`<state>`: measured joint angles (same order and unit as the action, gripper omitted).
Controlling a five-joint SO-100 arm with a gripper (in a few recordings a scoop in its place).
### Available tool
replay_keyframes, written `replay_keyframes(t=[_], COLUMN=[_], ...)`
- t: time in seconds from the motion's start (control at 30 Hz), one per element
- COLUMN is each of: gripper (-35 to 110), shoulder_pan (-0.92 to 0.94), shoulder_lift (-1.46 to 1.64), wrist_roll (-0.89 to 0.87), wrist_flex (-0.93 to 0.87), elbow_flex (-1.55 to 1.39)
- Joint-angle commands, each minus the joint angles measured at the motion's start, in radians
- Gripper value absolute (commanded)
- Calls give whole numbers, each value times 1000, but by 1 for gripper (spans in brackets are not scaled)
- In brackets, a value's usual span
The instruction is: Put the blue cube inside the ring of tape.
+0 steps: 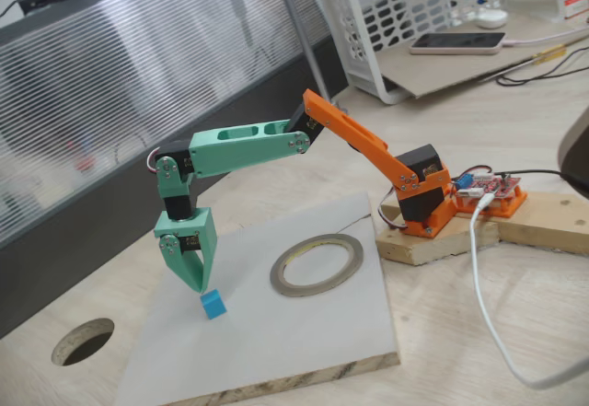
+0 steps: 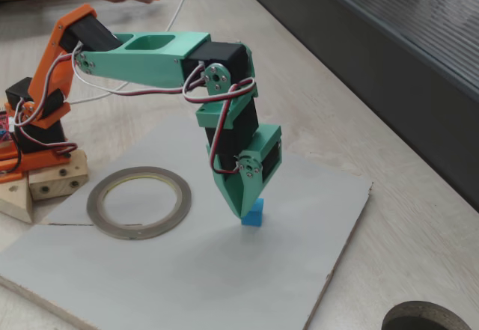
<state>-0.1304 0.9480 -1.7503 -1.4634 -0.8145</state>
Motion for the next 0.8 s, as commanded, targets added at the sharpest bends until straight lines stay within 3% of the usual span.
replay_keyframes(t=[0.0, 0.43, 0.77], gripper=[0, 3, 48], shoulder_pan=[-9, -11, -9], shoulder_lift=[26, 37, 38], wrist_roll=[-8, -8, -15], wrist_flex=[-2, -3, -84], elbow_flex=[17, 17, 15])
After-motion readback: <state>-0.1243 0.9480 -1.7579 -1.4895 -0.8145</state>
